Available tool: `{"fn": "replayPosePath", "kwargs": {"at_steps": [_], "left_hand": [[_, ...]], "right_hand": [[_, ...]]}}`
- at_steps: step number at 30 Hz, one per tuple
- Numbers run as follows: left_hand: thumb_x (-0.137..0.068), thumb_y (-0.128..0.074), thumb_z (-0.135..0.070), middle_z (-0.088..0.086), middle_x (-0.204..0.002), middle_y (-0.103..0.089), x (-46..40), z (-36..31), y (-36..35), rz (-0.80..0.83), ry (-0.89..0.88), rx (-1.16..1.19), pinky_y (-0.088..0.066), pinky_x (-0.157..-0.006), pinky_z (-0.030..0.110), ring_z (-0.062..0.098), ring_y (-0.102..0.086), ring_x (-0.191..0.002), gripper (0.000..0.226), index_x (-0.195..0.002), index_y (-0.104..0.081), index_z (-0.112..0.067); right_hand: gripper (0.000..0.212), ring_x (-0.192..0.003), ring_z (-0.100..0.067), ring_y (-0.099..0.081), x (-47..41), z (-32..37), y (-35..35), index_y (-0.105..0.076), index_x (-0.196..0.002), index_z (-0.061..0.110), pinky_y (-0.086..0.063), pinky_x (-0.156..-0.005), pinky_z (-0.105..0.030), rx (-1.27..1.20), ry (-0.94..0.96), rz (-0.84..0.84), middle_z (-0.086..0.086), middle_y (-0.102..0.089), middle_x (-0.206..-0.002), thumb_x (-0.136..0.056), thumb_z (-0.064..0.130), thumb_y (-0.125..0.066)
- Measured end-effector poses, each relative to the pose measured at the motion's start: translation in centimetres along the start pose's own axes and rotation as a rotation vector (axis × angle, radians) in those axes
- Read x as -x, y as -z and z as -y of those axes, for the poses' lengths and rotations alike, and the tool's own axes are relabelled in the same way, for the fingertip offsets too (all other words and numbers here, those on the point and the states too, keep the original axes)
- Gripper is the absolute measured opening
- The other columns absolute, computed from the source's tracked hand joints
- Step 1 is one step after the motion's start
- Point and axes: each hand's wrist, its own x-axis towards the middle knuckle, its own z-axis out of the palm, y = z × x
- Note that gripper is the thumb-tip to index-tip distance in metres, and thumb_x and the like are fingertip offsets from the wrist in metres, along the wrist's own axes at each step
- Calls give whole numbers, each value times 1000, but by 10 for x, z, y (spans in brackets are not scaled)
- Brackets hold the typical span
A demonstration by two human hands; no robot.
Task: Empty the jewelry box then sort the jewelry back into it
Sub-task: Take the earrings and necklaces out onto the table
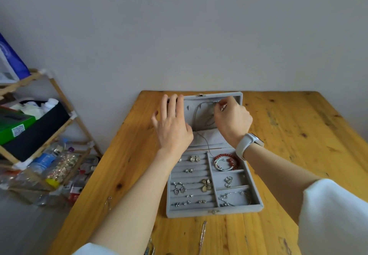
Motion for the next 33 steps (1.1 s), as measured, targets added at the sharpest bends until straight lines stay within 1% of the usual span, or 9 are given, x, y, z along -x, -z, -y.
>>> {"fn": "replayPosePath", "kwargs": {"at_steps": [7,10,13,15,18,22,26,29,33], "left_hand": [[-75,-63,-21,1,-153,-20,-1,-1,12,165,17,20,-19,-108,53,21,-7,-142,82,-145,-21,-16],[-85,-54,-24,-3,-155,-7,-7,-1,24,247,48,86,-4,-111,52,16,5,-142,74,-146,-14,-17],[-88,-52,-21,-2,-154,-15,-9,-10,46,202,65,244,0,-113,47,14,0,-143,63,-144,-24,-16],[-86,-55,-14,-1,-152,-24,-3,-21,62,151,52,447,-5,-113,40,14,-9,-142,60,-141,-30,-17],[-89,-53,-11,-4,-152,-22,13,-46,88,312,66,779,-12,-108,23,10,-15,-140,62,-143,-25,-22],[-89,-52,-15,-14,-147,-27,46,-75,105,486,77,985,-19,-105,23,1,-23,-133,67,-145,-17,-29],[-91,-53,-15,-9,-112,-60,91,-93,107,647,137,1176,-45,-88,19,5,-55,-108,50,-137,-35,-23],[-93,-50,-9,-4,-76,-64,139,-103,106,770,246,1272,-47,-75,17,4,-65,-77,19,-111,-57,-10],[-93,-49,-6,0,-77,-60,204,-106,108,864,342,1207,-46,-61,12,1,-62,-61,11,-95,-58,-12]], "right_hand": [[7,-65,-11,-50,-11,24,31,-57,-87,16,-41,-62,-29,-450,148,38,13,-52,-68,-89,21,-52],[6,-61,-1,-51,-18,34,55,-54,-81,16,-43,-63,-23,-621,173,70,8,-56,-75,-87,15,-54],[14,-63,-2,-54,-18,44,87,-52,-75,18,-44,-61,-19,-706,196,142,0,-63,-77,-87,11,-53],[18,-59,-3,-56,-14,50,109,-50,-73,20,-44,-55,-17,-748,211,176,-1,-64,-72,-88,10,-51],[19,-54,-9,-54,-2,58,143,-49,-74,16,-44,-47,-18,-876,191,203,-3,-61,-66,-90,6,-50],[18,-50,-12,-52,20,59,185,-50,-78,14,-44,-45,-19,-1111,85,202,-5,-58,-65,-90,0,-47],[22,-52,-12,-52,48,34,203,-56,-90,15,-44,-47,-20,-1133,-3,198,-4,-58,-68,-89,-3,-44],[28,-47,-9,-50,72,-3,202,-59,-91,16,-39,-45,-19,-1097,-108,201,-2,-57,-70,-89,-5,-40],[22,-49,-4,-50,102,-69,184,-60,-92,15,-42,-49,-18,-971,-341,204,-1,-58,-74,-89,0,-44]]}}
